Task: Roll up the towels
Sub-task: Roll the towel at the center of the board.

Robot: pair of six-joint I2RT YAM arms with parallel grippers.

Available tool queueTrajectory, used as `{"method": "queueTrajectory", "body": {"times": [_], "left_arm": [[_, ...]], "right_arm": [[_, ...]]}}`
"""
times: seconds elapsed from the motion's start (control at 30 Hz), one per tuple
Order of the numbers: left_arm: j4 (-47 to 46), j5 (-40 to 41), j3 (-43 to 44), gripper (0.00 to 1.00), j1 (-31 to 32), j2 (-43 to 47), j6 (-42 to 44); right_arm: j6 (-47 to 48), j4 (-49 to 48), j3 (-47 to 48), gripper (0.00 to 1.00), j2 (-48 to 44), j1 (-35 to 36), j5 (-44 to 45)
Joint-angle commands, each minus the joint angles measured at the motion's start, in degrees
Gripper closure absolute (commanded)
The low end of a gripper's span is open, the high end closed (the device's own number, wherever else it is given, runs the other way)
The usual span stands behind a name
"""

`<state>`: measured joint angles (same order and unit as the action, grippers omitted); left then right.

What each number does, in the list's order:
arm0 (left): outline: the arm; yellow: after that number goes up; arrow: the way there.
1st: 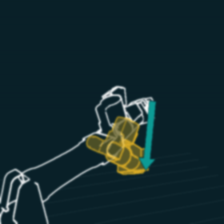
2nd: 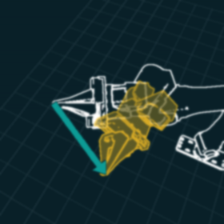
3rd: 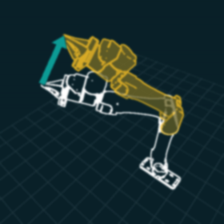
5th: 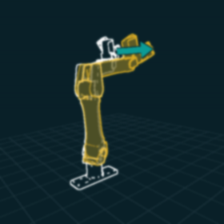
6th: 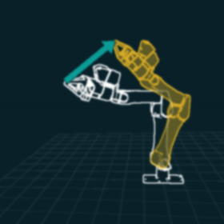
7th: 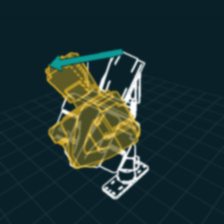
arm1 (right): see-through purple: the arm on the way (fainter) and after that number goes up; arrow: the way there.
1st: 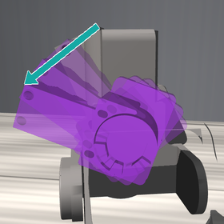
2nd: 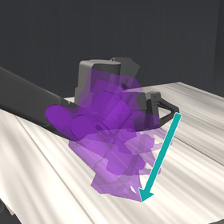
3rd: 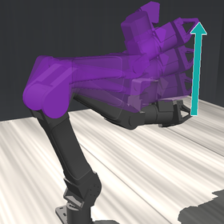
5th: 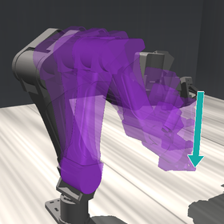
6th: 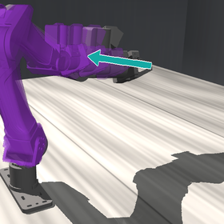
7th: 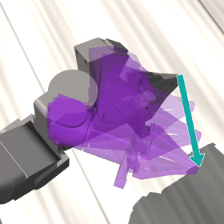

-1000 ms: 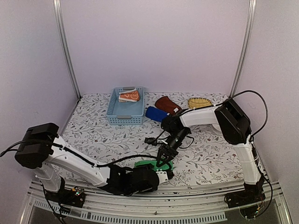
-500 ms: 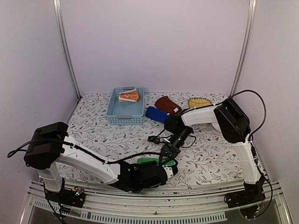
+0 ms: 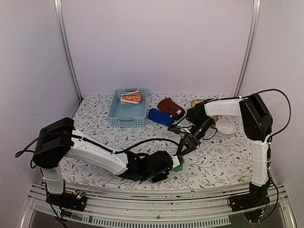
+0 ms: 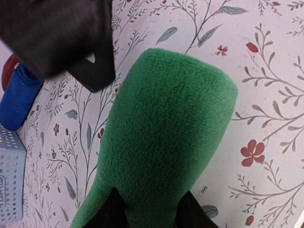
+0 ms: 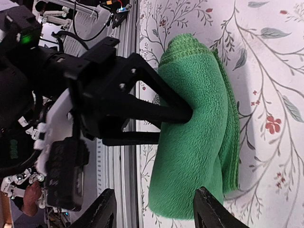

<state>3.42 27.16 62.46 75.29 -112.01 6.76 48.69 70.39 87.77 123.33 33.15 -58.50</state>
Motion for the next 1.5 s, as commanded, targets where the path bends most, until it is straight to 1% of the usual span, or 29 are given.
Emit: {"method": "queueTrajectory", "body": {"times": [0.0, 0.13, 0.3, 0.4, 0.47, 0.6, 0.73, 0.87, 1.07, 1.37, 1.47], "left_arm": [[10.8, -14.0, -1.1, 0.66, -3.4, -5.2, -2.9], [13.9, -21.3, 1.2, 0.71, -6.1, -5.3, -4.1], [17.3, -28.3, 3.3, 0.75, -8.5, -5.5, -5.5], [17.7, -30.3, 3.6, 0.76, -9.5, -5.2, -6.3], [17.8, -31.9, 3.9, 0.77, -10.2, -5.0, -6.9], [17.8, -35.5, 4.6, 0.77, -11.7, -4.9, -7.9], [18.0, -37.6, 5.7, 0.78, -12.8, -5.3, -8.6], [18.2, -40.2, 6.8, 0.79, -13.8, -5.8, -9.3], [18.2, -42.3, 7.1, 0.79, -14.8, -5.5, -9.6], [17.5, -44.8, 7.1, 0.79, -15.7, -5.5, -9.3], [17.3, -45.8, 7.0, 0.79, -16.1, -5.4, -9.1]], "right_arm": [[0.4, 2.2, -2.2, 0.42, -9.4, -2.9, 2.3], [-0.7, -1.8, -5.5, 0.42, -18.6, -4.8, 3.8], [-4.3, -13.0, -13.6, 0.45, -31.9, -4.9, 8.4], [-5.8, -20.5, -21.1, 0.47, -39.1, -4.5, 13.5], [-5.9, -26.9, -26.4, 0.46, -43.8, -3.4, 18.7], [-4.9, -37.1, -35.3, 0.44, -50.1, 1.8, 28.5], [-4.1, -43.4, -39.1, 0.43, -49.7, 9.3, 36.7], [-3.9, -48.3, -40.0, 0.41, -46.3, 13.6, 41.9], [-3.0, -54.6, -40.6, 0.39, -41.2, 17.1, 46.5], [-0.8, -62.5, -42.5, 0.38, -35.5, 18.5, 50.4], [0.4, -63.8, -43.1, 0.38, -33.6, 18.5, 51.5]]}}
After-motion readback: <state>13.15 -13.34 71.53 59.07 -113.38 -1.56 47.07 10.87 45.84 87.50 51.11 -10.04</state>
